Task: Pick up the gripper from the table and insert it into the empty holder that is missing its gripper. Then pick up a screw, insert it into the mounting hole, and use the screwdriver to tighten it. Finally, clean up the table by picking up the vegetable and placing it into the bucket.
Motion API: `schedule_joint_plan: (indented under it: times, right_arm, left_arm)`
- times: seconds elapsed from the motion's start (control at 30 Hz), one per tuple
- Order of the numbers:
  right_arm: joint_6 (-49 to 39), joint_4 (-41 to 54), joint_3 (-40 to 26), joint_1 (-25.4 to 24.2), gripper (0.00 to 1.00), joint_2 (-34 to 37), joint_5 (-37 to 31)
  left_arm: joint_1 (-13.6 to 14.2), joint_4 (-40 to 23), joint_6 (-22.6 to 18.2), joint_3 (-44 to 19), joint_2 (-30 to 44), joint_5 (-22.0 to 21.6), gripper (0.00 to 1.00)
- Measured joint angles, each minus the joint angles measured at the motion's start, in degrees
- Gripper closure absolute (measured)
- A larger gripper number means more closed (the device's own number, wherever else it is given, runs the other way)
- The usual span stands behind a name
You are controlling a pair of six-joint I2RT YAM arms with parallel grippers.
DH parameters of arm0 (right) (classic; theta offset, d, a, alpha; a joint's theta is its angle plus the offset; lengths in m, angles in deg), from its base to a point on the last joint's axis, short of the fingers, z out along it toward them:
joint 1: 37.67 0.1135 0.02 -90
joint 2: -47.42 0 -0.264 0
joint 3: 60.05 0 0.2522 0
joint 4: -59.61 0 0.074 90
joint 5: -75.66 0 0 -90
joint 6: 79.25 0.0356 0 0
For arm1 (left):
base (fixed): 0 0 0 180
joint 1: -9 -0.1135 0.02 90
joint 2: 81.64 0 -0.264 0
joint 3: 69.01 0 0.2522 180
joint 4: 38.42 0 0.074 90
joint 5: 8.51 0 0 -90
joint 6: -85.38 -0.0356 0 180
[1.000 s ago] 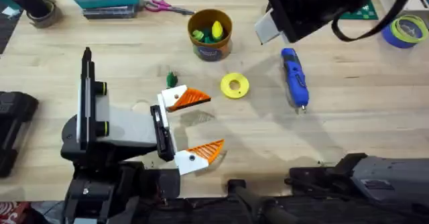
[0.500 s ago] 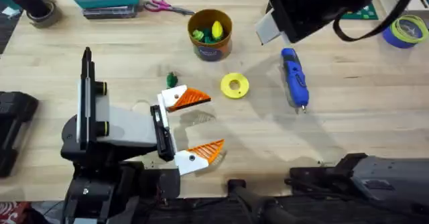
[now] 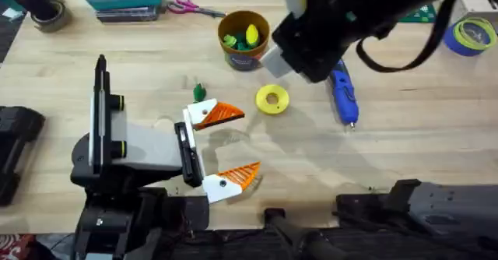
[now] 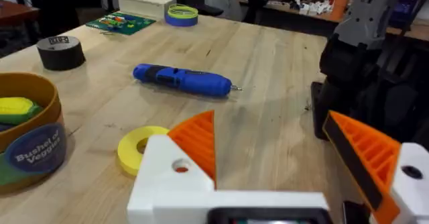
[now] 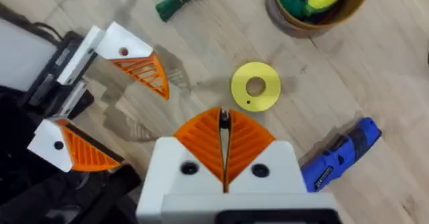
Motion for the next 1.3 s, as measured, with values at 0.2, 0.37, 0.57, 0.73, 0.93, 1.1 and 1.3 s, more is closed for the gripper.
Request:
schedule_joint_plan:
  times: [0.2, 0.37, 0.57, 0.73, 0.93, 1.1, 1.3]
  right_arm:
    - [-2.78, -1.85, -0.09, 1.41, 0.996, 2.39, 0.00]
    - [-5.10, -4.65, -0.09, 3.15, 0.996, 3.91, 1.16]
    - [-7.81, -5.27, -0.09, 4.36, 0.996, 4.32, 2.82]
    - [-8.95, -5.44, -0.11, 5.25, 0.996, 4.60, 3.28]
    - [-10.39, -5.40, -0.11, 6.14, 0.996, 5.57, 3.47]
    - [-12.24, -5.40, -0.11, 7.07, 0.996, 5.74, 4.32]
    - [-15.02, -5.44, -0.11, 7.23, 0.996, 5.77, 6.93]
  left_arm:
    - [0.00, 0.00, 0.00, 0.00, 0.00, 0.00, 0.015]
    - [0.00, 0.00, 0.00, 0.00, 0.01, 0.00, 0.015]
    - [0.00, 0.00, -0.02, 0.00, 0.00, 0.00, 0.015]
    - [0.00, 0.00, 0.00, 0.00, 0.00, 0.00, 0.015]
    - [0.00, 0.00, 0.00, 0.00, 0.00, 0.00, 0.015]
    - [0.00, 0.00, -0.01, 0.00, 0.00, 0.00, 0.016]
    - [0.00, 0.00, 0.00, 0.00, 0.02, 0.00, 0.015]
